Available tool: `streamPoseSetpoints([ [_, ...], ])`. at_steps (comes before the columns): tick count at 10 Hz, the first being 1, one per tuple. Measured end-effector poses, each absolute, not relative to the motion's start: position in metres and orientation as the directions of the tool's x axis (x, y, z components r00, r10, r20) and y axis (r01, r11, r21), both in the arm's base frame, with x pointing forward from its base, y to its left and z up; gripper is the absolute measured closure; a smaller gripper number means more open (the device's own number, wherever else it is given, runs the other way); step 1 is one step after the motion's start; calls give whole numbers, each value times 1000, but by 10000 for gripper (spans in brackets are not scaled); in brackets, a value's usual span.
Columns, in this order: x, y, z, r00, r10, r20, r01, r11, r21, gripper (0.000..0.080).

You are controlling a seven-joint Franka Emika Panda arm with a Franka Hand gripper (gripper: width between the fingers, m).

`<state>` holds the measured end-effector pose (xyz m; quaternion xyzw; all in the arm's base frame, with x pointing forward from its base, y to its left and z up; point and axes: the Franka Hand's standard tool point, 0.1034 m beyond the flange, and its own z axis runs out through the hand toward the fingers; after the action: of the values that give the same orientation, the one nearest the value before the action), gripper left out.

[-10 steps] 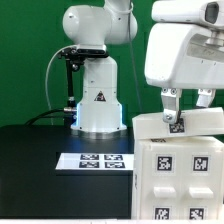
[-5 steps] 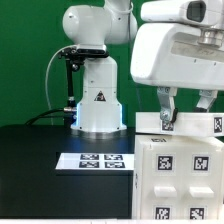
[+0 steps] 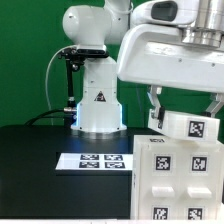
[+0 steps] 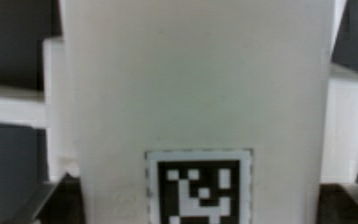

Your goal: Assemble cabinet

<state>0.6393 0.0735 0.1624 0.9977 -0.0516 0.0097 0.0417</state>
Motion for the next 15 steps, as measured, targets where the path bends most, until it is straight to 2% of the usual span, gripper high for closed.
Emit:
streamPoseSetpoints([
  [1, 641, 73, 162, 970, -241, 35, -243, -969, 47, 244],
  [6, 643, 74, 163, 824, -563, 56, -565, -824, 26, 243],
  [7, 641, 74, 162, 713, -699, 55, -701, -713, 18, 243],
  [9, 641, 73, 162, 436, -899, 49, -897, -438, -64, 243],
  [12, 641, 73, 162, 279, -960, 35, -957, -281, -70, 243],
  [15, 639, 71, 160, -126, -992, -30, -989, 128, -76, 243],
])
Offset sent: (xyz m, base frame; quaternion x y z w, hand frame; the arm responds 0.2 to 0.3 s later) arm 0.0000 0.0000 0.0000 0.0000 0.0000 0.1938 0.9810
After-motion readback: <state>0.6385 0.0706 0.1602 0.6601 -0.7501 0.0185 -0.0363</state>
